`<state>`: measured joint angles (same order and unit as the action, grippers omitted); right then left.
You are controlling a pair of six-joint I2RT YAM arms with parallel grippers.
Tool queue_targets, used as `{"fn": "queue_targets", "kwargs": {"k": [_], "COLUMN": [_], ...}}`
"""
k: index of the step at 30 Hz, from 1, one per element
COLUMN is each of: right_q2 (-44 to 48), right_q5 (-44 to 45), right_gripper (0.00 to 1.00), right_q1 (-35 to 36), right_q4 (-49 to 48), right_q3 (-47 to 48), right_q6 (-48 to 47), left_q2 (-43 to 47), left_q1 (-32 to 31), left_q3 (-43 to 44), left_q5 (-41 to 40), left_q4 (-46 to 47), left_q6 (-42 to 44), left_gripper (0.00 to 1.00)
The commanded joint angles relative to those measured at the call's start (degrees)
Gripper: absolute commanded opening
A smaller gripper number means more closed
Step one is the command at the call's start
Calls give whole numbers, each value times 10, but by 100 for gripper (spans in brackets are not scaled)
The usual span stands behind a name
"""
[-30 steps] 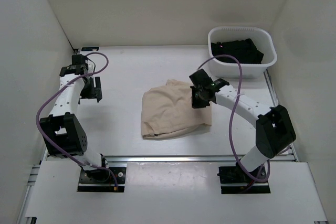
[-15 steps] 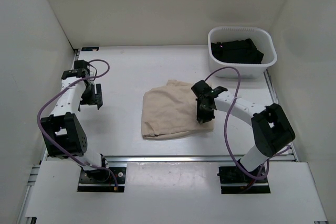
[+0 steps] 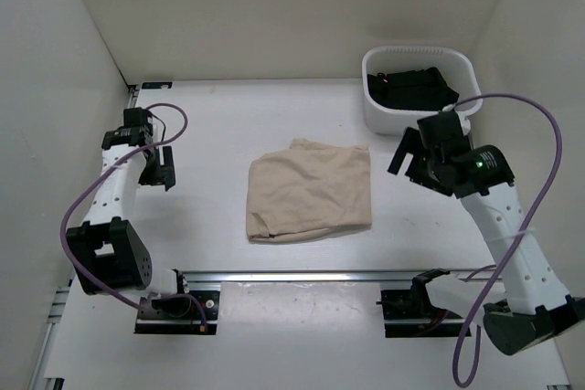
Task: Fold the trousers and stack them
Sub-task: Fold the trousers
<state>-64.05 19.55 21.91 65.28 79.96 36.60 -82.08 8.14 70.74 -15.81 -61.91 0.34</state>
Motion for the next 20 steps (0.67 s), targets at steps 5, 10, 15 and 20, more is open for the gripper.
{"fn": "queue_targets", "kwargs": {"k": [5, 10, 15, 20], "right_q2": [71, 82, 98, 133], "right_q5": [-15, -1, 17, 29], "right_gripper": [99, 99, 99, 99], "right_q1": [1, 1, 1, 1], "right_q4": [148, 145, 170, 175], "right_q3": [-132, -133, -128, -128], "right_q6": [43, 55, 65, 72], "left_q2": [60, 67, 84, 90], "left_q1": [0, 0, 0, 0], "left_q3": [-39, -44, -56, -61], "left_q5": [2, -11, -16, -16], "left_q4": [21, 21, 27, 27], "left_q6": [-3, -3, -3, -3], "left_gripper": [100, 100, 100, 100]}}
